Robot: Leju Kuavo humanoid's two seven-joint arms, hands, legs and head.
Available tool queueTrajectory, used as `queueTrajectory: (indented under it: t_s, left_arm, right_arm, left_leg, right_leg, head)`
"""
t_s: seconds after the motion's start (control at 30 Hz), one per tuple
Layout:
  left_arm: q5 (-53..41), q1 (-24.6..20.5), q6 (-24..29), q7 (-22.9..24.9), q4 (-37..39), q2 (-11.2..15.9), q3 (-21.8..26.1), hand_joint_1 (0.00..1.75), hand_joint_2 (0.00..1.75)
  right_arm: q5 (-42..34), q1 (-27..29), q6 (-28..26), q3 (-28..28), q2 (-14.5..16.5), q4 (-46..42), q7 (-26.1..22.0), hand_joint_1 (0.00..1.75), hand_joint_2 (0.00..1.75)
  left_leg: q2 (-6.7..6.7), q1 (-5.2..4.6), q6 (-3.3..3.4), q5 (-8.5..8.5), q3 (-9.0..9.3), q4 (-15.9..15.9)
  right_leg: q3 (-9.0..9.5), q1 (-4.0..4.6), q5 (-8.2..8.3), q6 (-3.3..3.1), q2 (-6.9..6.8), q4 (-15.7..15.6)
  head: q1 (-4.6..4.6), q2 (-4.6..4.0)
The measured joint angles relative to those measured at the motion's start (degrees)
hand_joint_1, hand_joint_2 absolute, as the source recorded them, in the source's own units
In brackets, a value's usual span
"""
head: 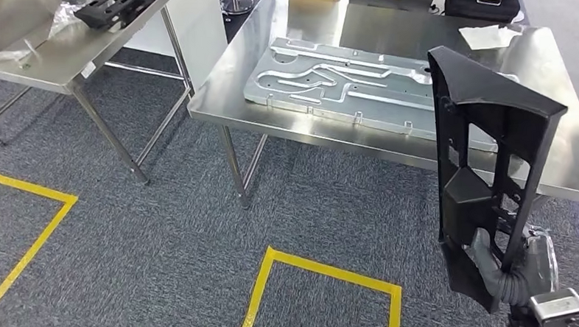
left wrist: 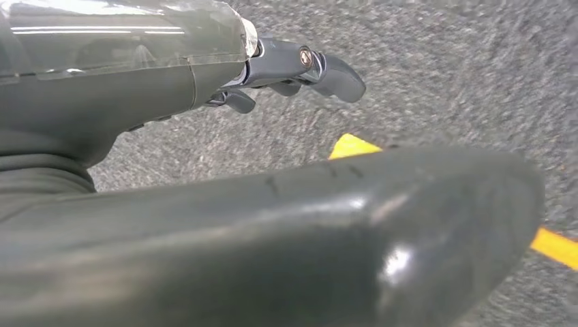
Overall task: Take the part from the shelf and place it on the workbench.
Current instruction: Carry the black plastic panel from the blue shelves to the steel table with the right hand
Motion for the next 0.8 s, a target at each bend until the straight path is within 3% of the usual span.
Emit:
queueTrajectory:
  t_s: [0.03,0.1,0.17,0.2,0.3,0.33,0.37,0.43,0.47,0.53,0.63,0.67,0.7,0.73,0.8]
  left_arm:
    - [0.02,-0.05,-0.03,0.02,0.0,0.02,-0.02,0.0,0.0]
    - [0.08,-0.1,-0.04,0.04,0.0,0.07,-0.02,0.0,0.0]
    - [0.16,-0.05,-0.04,0.14,0.0,0.09,-0.01,0.0,0.0]
    - [0.19,-0.01,-0.06,0.2,0.0,0.08,-0.01,0.0,0.0]
    - [0.25,0.05,-0.14,0.28,0.0,0.01,-0.01,0.0,0.0]
    - [0.27,-0.01,-0.15,0.3,0.0,-0.02,-0.01,0.0,0.0]
    - [0.29,-0.08,-0.15,0.31,0.0,-0.05,-0.01,0.0,0.0]
    - [0.32,-0.38,-0.15,0.34,0.0,-0.07,-0.01,0.0,0.0]
    - [0.33,-0.5,-0.15,0.34,0.0,-0.06,-0.01,0.0,0.0]
    - [0.38,-0.64,-0.15,0.36,0.0,-0.06,-0.01,0.0,0.0]
    - [0.65,-0.4,-0.15,0.37,0.0,-0.07,0.0,0.0,0.0]
    - [0.73,-0.25,-0.13,0.38,0.0,-0.06,0.01,0.0,0.0]
    - [0.78,-0.13,-0.1,0.39,0.0,-0.05,0.02,0.0,0.0]
    - [0.82,-0.04,-0.05,0.4,0.0,-0.04,0.03,0.0,0.0]
    - [0.86,0.14,0.05,0.44,0.0,-0.02,0.08,0.0,0.0]
  right_arm:
    - [-0.34,0.02,0.33,-0.06,0.09,-0.08,-0.04,1.75,1.75]
    - [-0.62,0.15,0.83,-0.17,0.25,-0.14,-0.09,1.75,1.75]
    - [-0.28,0.28,1.27,-0.22,0.43,-0.12,0.0,1.75,1.75]
    - [0.1,0.31,1.41,-0.22,0.5,-0.12,0.09,1.75,1.75]
    - [1.41,0.23,1.5,-0.22,0.65,-0.1,0.38,1.75,1.75]
    - [1.82,0.21,1.45,-0.22,0.69,-0.1,0.43,1.75,1.75]
    - [2.24,0.18,1.33,-0.22,0.74,-0.11,0.47,1.75,1.75]
    - [3.06,0.09,1.08,-0.21,0.85,-0.13,0.51,1.75,1.75]
    - [3.34,0.01,0.95,-0.21,0.95,-0.12,0.52,1.75,1.75]
    - [3.63,-0.31,0.81,-0.19,1.19,-0.05,0.52,1.75,1.75]
    - [4.22,-0.69,0.75,-0.11,1.62,0.21,0.53,1.75,1.75]
    - [4.39,-0.72,0.74,-0.09,1.73,0.34,0.57,1.75,1.75]
    - [4.51,-0.8,0.74,-0.07,1.83,0.46,0.61,1.75,1.75]
    - [4.59,-0.93,0.74,-0.03,1.9,0.56,0.67,1.75,1.75]
    - [4.67,-1.33,0.75,0.05,2.02,0.76,0.81,1.75,1.75]
  left_leg:
    - [0.2,0.01,0.29,-0.37,0.73,-0.36]
    - [0.66,-0.14,0.63,-1.38,2.02,-0.69]
    - [1.29,-0.31,0.66,-2.71,3.55,-0.82]
    - [1.65,-0.37,0.61,-3.45,4.4,-0.83]
    - [2.58,-0.52,0.08,-5.64,6.95,-0.94]
    - [2.83,-0.56,-0.27,-6.22,7.6,-1.09]
    - [3.01,-0.59,-0.69,-6.47,8.28,-1.05]
    - [3.24,-0.63,-1.62,-6.05,8.81,-0.14]
    - [2.82,-0.6,-2.0,-5.52,8.43,1.4]
    - [1.37,-0.42,-2.56,-5.51,5.19,6.69]
    - [0.29,0.01,-2.94,-9.88,-2.14,14.8]
    - [0.28,0.13,-3.02,-10.99,-3.76,15.2]
    - [0.29,0.23,-3.06,-10.96,-4.66,14.08]
    - [0.29,0.28,-3.12,-9.34,-4.92,11.51]
    - [0.32,0.2,-3.01,-2.37,-4.66,4.92]
  right_leg:
    - [-2.03,-0.02,-0.62,0.06,-0.1,3.13]
    - [-7.17,0.03,-3.6,0.1,-0.21,9.1]
    - [-10.82,0.05,-5.42,0.08,-0.36,10.65]
    - [-11.41,0.11,-4.48,-0.02,-0.57,8.98]
    - [-10.22,0.76,4.06,-1.02,-2.29,0.02]
    - [-9.8,1.06,5.88,-1.37,-2.69,-1.6]
    - [-9.51,1.26,6.62,-1.75,-2.64,-2.23]
    - [-8.54,1.12,6.17,-2.46,-2.0,-3.03]
    - [-7.75,0.91,6.04,-2.82,-1.71,-3.55]
    - [-6.13,0.53,5.44,-3.35,-1.32,-4.27]
    - [-4.28,0.42,3.76,-3.64,-0.62,-4.48]
    - [-3.51,0.38,3.07,-3.55,-0.32,-4.48]
    - [-2.61,0.3,2.35,-3.41,-0.04,-4.48]
    - [-1.62,0.21,1.56,-3.21,0.16,-4.48]
    - [0.15,0.08,-0.08,-2.68,0.45,-4.47]
  head:
    - [0.01,0.0]
    - [0.0,0.0]
    - [0.0,0.0]
    - [0.01,-0.01]
    - [0.02,-0.01]
    - [0.01,0.0]
    - [0.0,0.0]
    - [-0.02,0.0]
    - [-0.02,0.0]
    - [-0.03,0.0]
    - [-0.03,0.0]
    - [-0.03,0.0]
    - [-0.03,0.0]
    - [-0.03,0.0]
    - [-0.03,0.0]
